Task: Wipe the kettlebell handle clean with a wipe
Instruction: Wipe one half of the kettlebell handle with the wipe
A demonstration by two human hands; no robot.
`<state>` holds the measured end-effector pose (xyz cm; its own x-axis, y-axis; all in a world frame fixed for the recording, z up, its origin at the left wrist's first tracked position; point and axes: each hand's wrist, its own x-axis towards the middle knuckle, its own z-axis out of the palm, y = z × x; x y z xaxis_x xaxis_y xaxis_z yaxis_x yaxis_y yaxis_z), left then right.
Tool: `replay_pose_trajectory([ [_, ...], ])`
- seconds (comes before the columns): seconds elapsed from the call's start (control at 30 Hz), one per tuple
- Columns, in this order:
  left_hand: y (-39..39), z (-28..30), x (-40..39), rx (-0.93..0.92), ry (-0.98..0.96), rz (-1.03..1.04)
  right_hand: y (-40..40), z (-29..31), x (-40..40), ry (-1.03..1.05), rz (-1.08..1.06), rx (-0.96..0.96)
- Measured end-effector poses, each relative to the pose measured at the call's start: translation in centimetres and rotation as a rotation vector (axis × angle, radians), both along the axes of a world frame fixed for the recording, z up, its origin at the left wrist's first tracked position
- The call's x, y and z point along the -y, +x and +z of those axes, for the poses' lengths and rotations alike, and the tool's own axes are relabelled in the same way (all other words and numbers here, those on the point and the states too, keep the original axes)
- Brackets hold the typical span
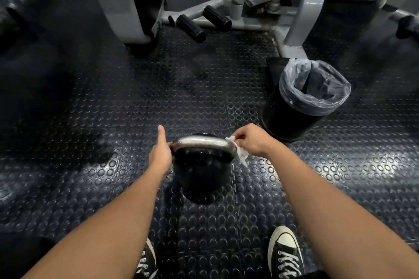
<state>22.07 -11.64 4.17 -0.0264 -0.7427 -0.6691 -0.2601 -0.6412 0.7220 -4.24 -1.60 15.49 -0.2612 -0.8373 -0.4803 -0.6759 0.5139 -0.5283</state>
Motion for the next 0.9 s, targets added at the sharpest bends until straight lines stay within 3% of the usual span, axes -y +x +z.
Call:
replay_pose_trajectory([
  [0.53,0.1,-0.5,0.0,-0.022,0.000,-0.001,2.2,-1.4,-1.8,-0.122,-0.280,-0.022],
  [0.77,-0.3,0.7,-0.5,-0.026,-0.017,-0.026,4.4,0.0,-2.0,-0.285,-0.283,-0.040],
  [0.9,-0.1,0.2,-0.4,-0.043,-0.017,-0.017,4.3,-1.6,-3.1,-0.238,-0.381,-0.060],
])
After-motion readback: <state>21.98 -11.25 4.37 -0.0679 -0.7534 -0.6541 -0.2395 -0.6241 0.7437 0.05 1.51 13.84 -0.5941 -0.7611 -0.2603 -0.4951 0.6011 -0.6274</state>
